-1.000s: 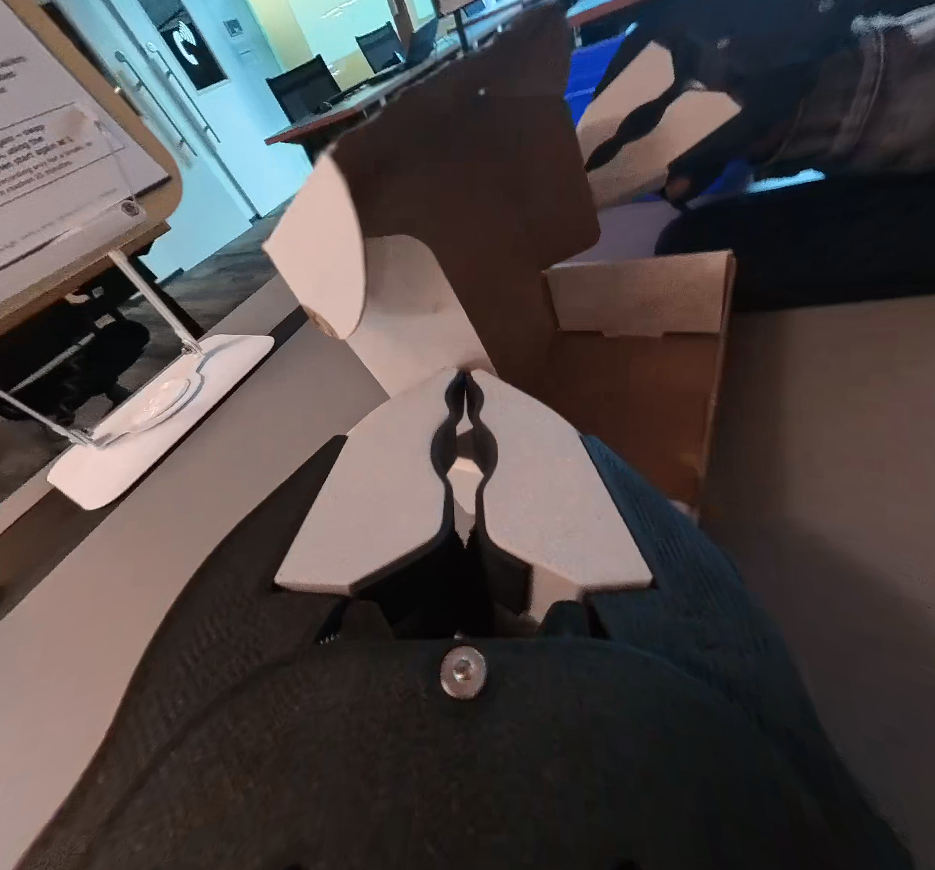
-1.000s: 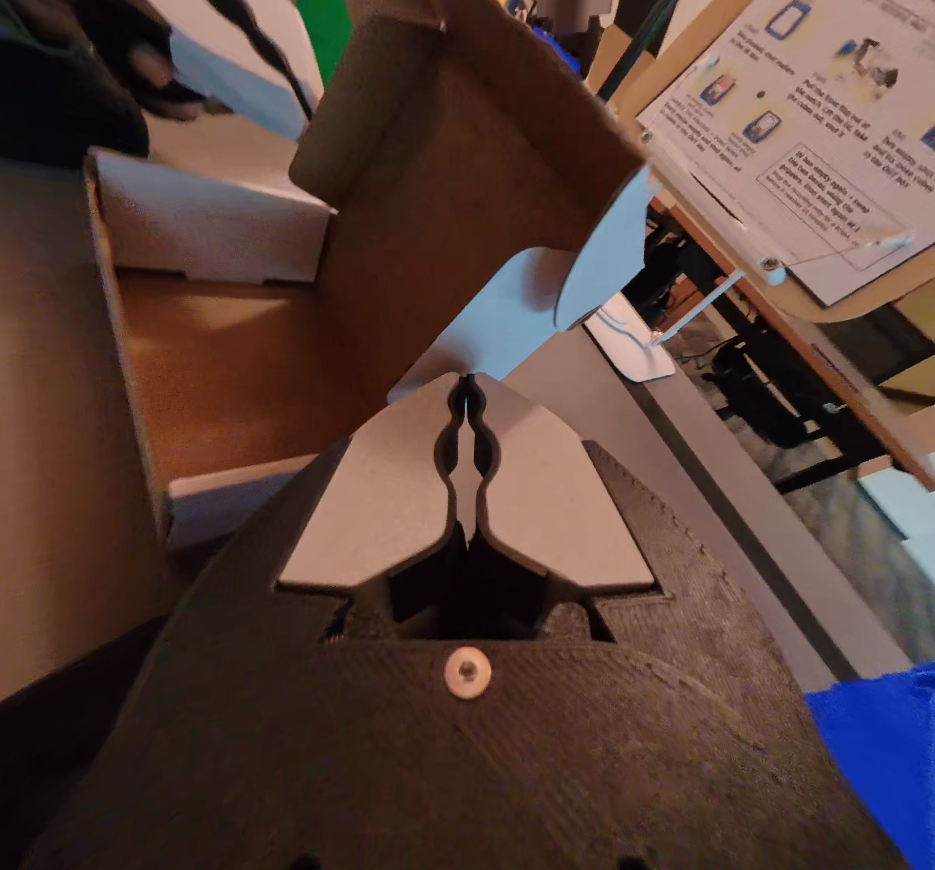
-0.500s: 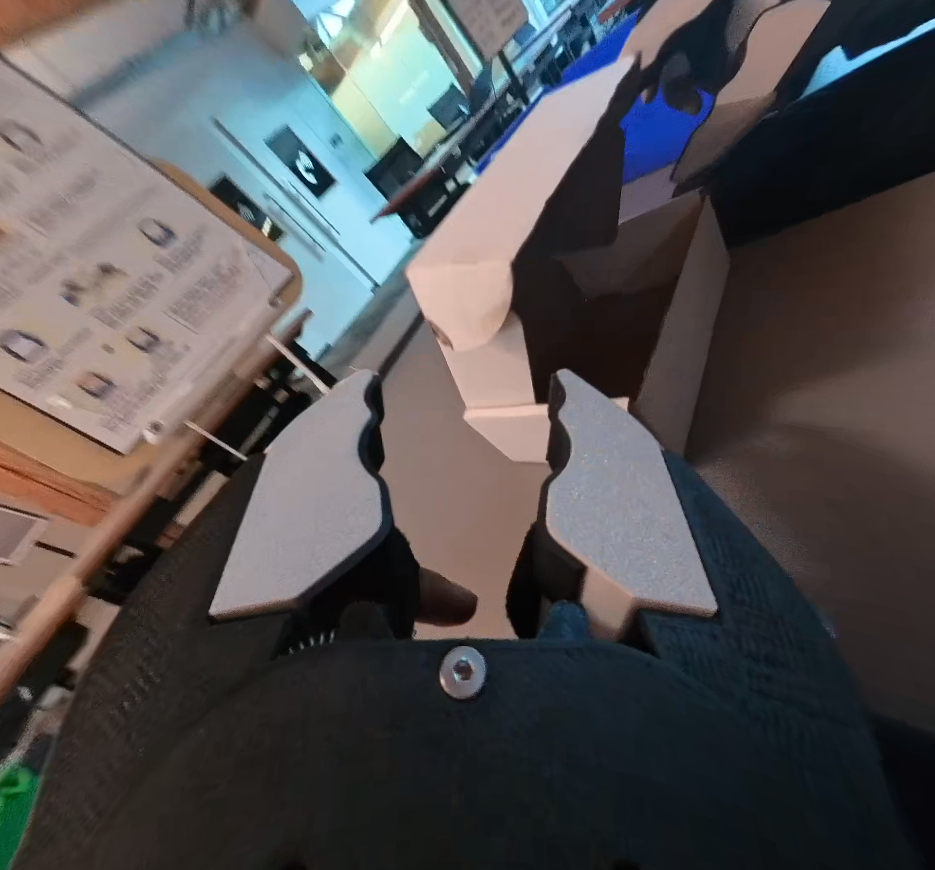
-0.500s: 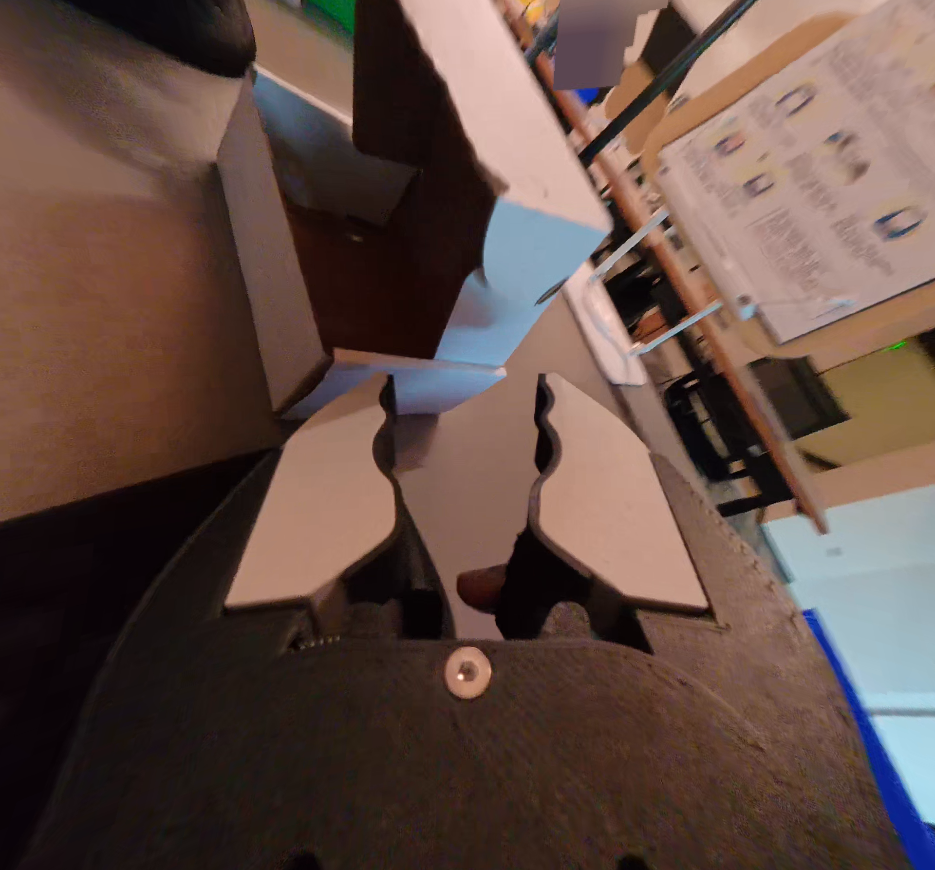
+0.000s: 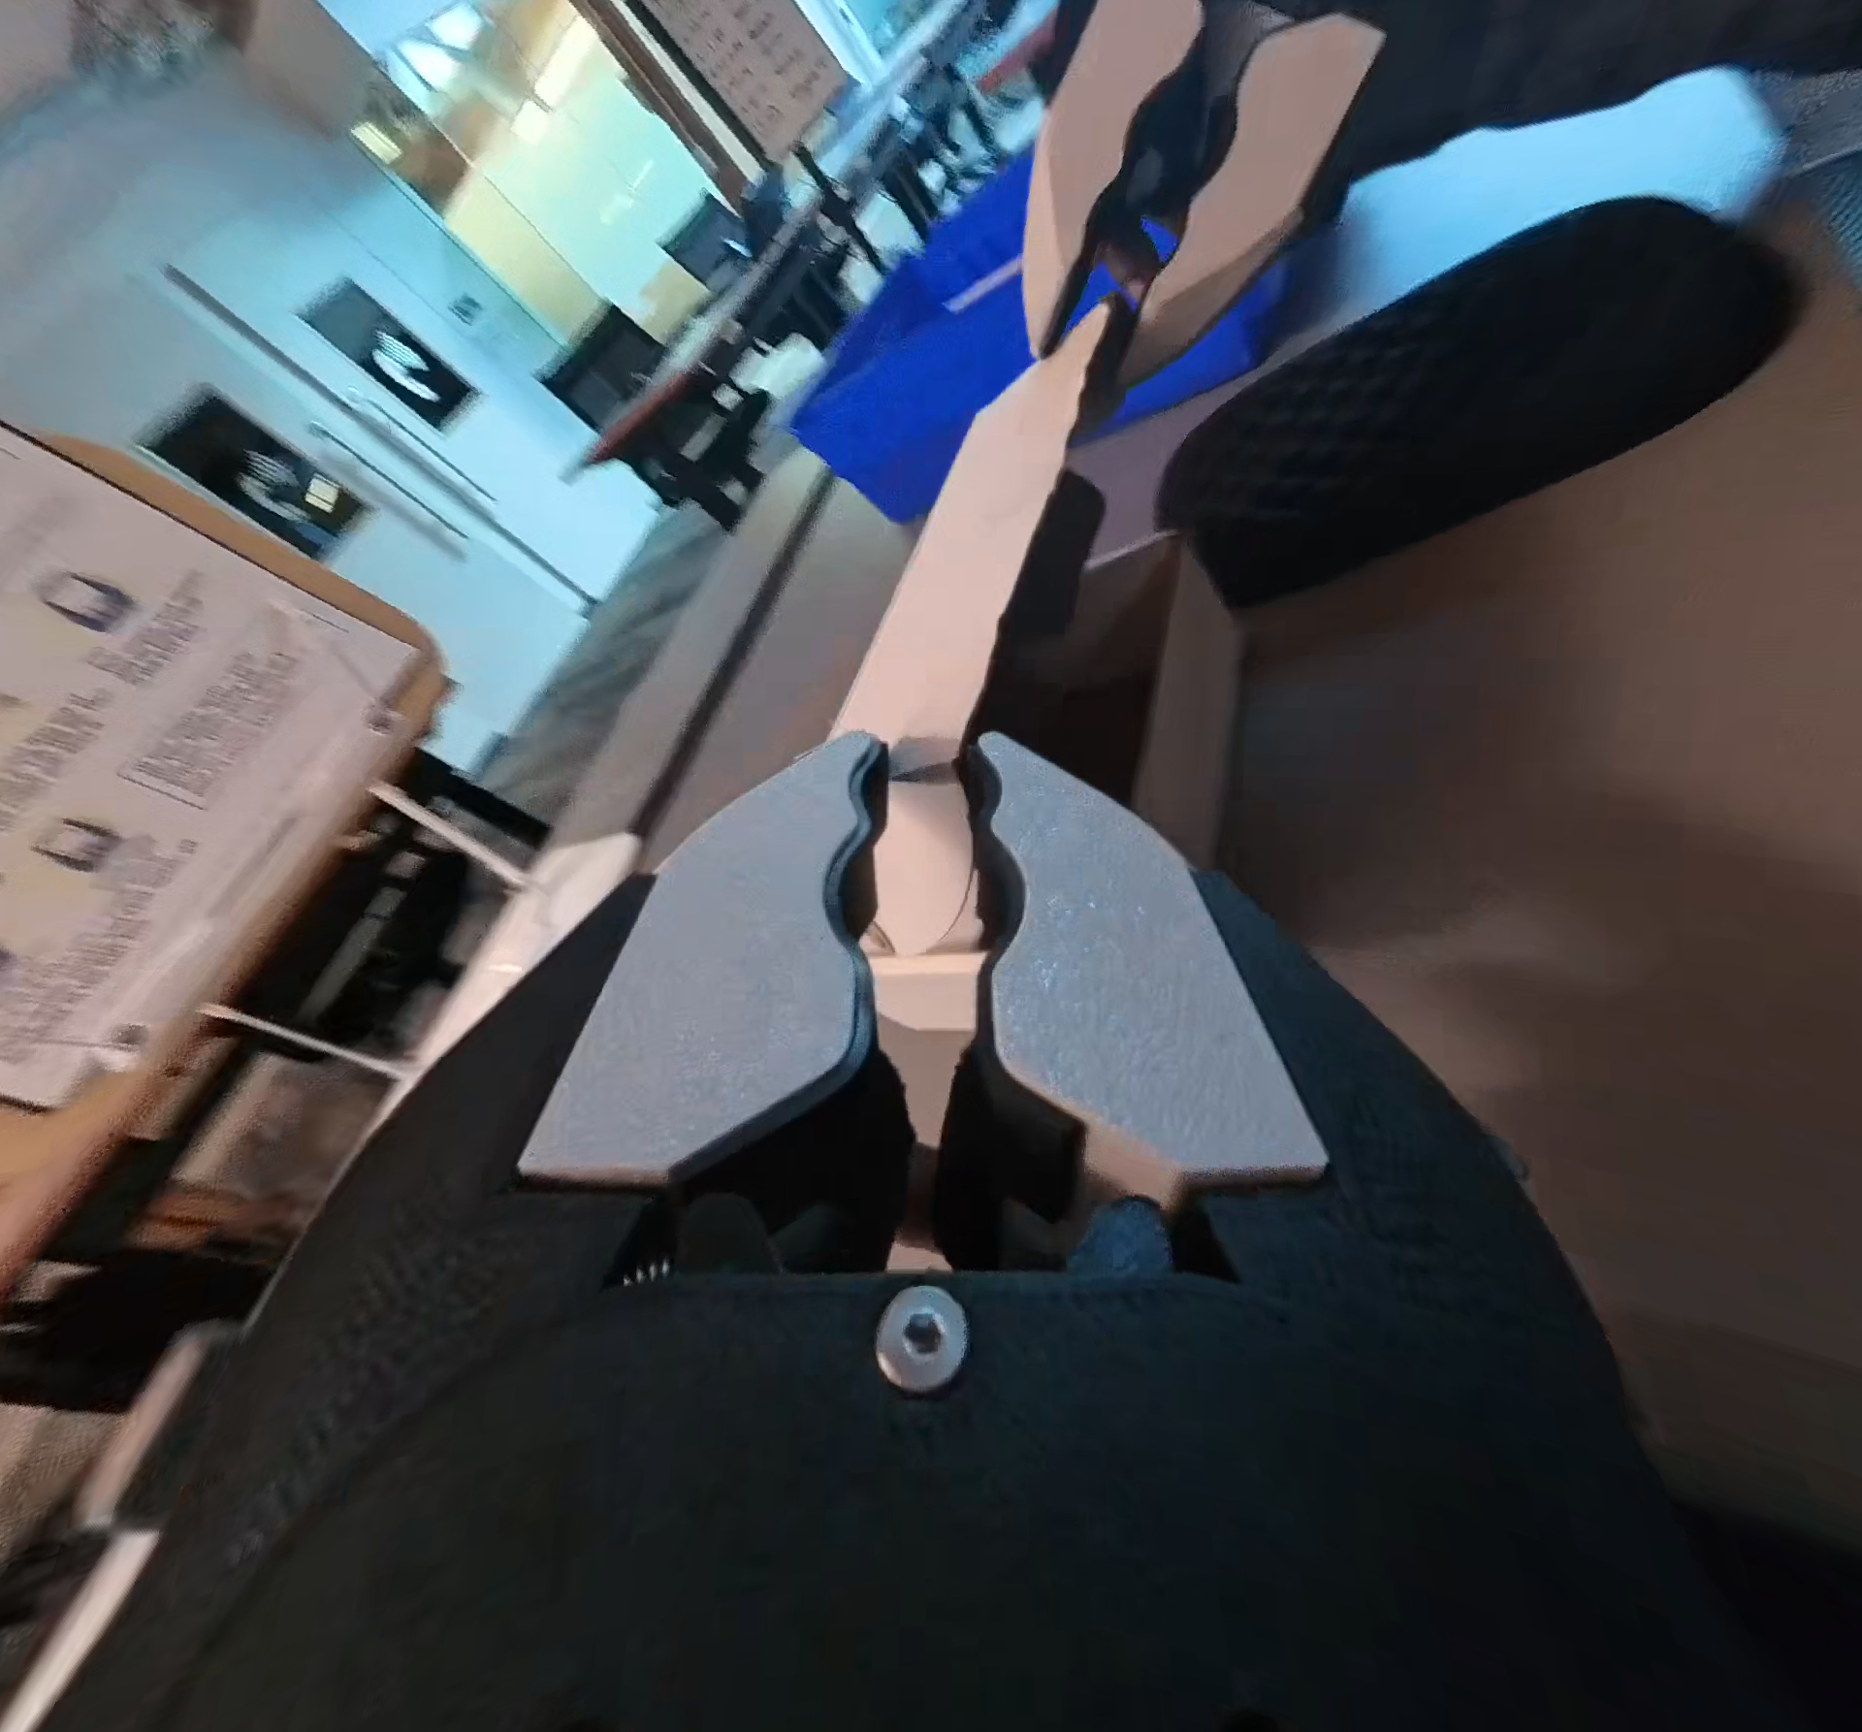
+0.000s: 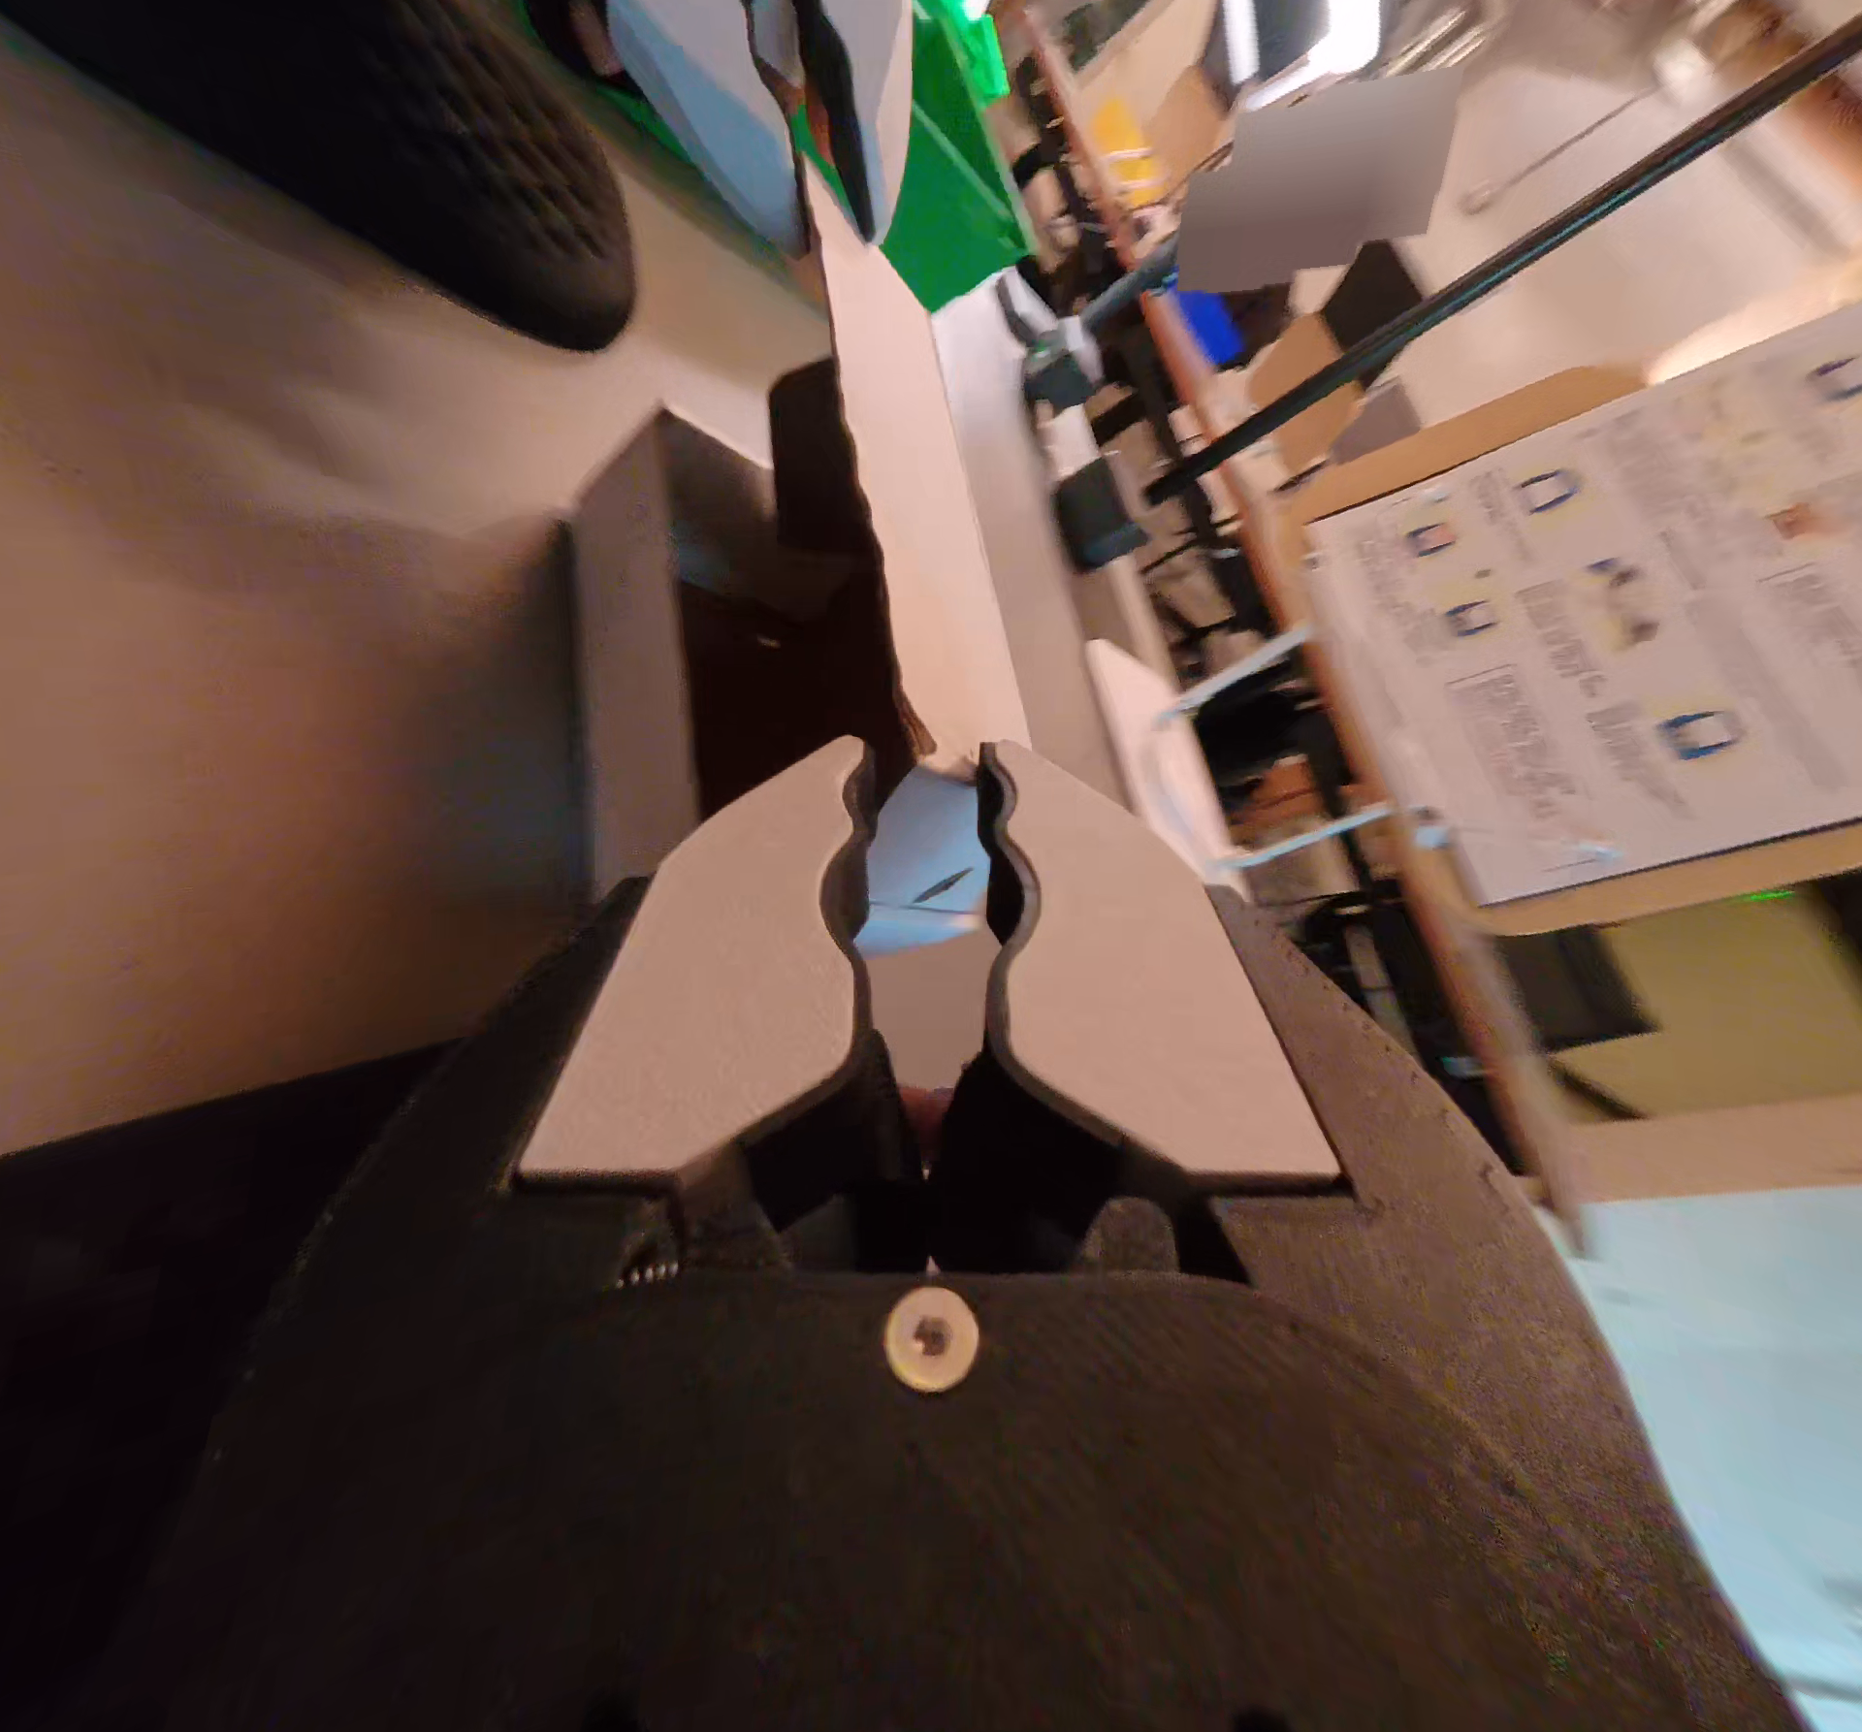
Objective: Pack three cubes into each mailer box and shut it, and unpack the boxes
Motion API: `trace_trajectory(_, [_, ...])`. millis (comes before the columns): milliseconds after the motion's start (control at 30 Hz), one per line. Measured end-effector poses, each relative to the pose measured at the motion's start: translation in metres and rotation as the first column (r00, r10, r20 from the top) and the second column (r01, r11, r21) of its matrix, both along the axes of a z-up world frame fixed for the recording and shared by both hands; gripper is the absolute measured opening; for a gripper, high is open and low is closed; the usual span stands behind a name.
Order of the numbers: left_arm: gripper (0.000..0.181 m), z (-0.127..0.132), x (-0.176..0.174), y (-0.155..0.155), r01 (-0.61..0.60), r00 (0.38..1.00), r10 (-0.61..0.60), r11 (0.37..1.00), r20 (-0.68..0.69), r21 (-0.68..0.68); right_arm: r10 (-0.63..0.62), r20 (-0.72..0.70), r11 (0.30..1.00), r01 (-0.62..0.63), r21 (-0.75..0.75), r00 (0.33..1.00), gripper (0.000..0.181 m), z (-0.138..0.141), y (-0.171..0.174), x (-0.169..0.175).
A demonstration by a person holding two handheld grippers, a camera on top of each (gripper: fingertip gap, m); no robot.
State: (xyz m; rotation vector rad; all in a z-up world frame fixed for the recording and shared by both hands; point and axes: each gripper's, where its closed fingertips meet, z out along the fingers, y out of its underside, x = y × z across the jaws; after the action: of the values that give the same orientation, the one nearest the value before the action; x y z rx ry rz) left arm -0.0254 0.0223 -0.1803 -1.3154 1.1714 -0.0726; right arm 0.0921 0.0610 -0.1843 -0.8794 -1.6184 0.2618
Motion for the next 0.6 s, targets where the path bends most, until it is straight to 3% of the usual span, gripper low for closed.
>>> trace_trajectory(100, [0.011,-0.012,0.002,-0.015,0.027,0.999,-0.031,0.986,-0.017,-0.163,0.051,0.061,0.971,-0.035,-0.238,0.997,0.016,-0.01,-0.02,0.004])
trace_trajectory(267, [0.01,-0.04,0.005,-0.027,0.033,0.998,-0.048,0.921,-0.029,-0.387,0.061,0.133,0.886,0.008,-0.465,0.989,0.013,-0.037,-0.028,0.007])
trace_trajectory(500, [0.01,-0.053,0.004,-0.017,0.018,1.0,-0.016,0.886,0.008,-0.463,0.021,0.125,0.838,0.051,-0.544,0.992,0.012,-0.048,-0.013,0.005])
trace_trajectory(600, [0.031,-0.056,0.003,-0.011,0.007,1.0,-0.006,0.9,0.005,-0.436,-0.006,0.128,0.877,0.067,-0.475,0.992,0.012,-0.05,-0.002,0.002])
